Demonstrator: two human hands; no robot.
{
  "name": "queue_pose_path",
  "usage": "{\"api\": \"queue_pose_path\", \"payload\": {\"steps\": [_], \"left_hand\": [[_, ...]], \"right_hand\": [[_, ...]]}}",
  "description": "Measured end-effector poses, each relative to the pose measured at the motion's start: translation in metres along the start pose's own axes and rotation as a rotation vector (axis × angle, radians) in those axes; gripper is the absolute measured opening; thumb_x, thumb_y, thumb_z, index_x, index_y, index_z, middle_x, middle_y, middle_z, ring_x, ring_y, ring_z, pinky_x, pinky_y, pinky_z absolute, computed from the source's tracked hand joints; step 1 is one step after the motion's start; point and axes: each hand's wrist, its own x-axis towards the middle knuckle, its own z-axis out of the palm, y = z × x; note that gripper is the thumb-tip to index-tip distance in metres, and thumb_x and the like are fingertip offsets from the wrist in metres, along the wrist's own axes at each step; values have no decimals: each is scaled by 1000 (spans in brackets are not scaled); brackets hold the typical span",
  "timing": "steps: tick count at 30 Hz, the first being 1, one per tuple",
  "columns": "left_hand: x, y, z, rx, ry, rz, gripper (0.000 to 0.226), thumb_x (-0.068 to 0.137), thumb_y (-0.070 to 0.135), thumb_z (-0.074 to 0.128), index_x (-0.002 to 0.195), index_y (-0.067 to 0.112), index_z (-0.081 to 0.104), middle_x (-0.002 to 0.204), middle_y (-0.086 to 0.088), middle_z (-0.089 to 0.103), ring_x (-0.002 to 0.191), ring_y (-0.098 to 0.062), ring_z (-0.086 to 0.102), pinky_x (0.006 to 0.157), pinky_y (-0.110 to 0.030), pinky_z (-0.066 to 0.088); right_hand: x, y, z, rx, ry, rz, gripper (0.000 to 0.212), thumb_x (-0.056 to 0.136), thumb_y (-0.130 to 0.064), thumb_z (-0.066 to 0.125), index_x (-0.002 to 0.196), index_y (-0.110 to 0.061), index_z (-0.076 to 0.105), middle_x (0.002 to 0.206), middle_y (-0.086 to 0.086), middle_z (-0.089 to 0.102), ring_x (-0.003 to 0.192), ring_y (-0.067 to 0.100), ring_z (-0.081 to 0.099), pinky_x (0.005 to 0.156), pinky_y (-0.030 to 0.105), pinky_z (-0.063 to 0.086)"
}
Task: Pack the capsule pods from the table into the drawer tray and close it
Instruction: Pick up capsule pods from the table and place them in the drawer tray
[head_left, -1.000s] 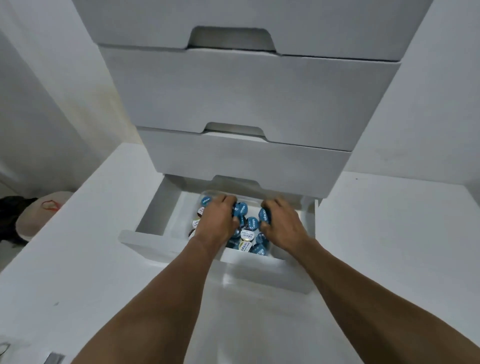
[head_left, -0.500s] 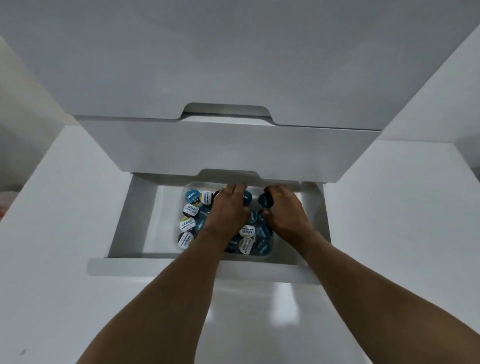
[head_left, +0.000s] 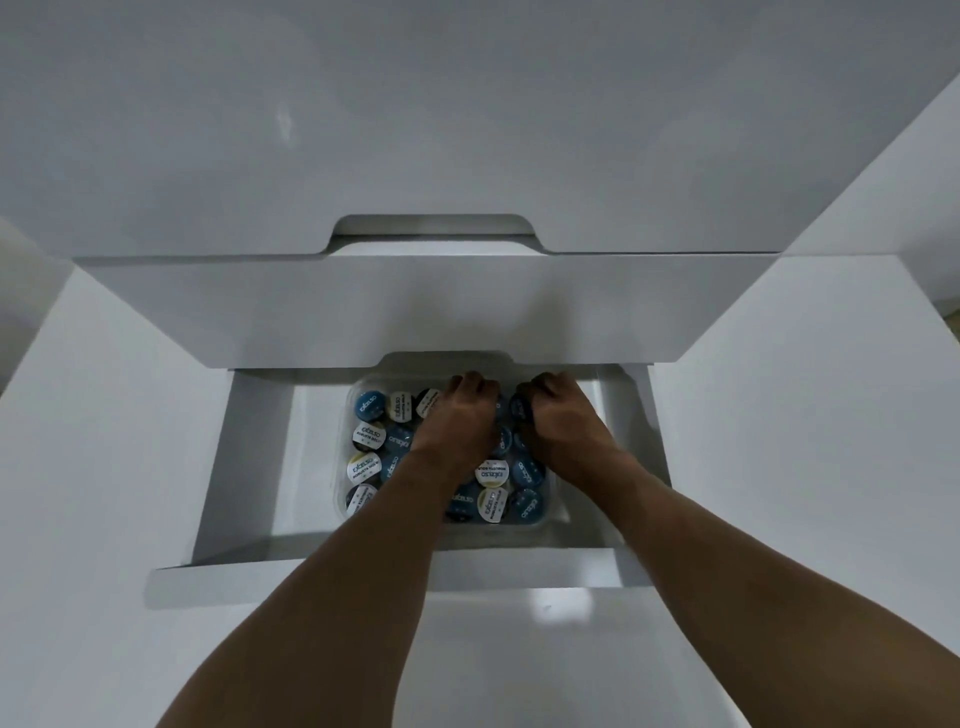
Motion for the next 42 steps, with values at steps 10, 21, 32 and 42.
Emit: {"api": "queue_pose_path", "payload": {"steps": [10,21,32,42], "left_hand": [[1,-4,5,3,8,-1,37,85,1,56,121,6,57,124,-14,51,114,-28,48,98,-33,41],[-1,-7,2,-20,25,32,34,83,-2,56,116,2,59,119,-17,55,110,-31,51,96,-36,44],[-44,-7,-36,23,73,44,29,90,18,54,116,5,56,110,-14,59,101,-28,57,86,-37,51],[-147,26,-49,-35,352,-121,35,93,23,49,125,9,54,121,-12,57,104,-28,57,88,-37,50]], "right_hand": [[0,8,4,-168,-41,-119,17,61,-2,79,75,-1,69,70,12,67,67,29,61,66,32,48],[6,10,6,-64,-99,8,7,82,-4,60,84,0,66,83,18,64,77,33,59,69,35,46],[-28,-31,-28,-6,-95,280,27,94,-20,45,112,-6,60,114,14,58,104,28,53,88,37,47],[-113,-88,-51,-1,111,179,26,94,-22,48,111,-6,60,110,13,61,97,29,57,83,36,45]]}}
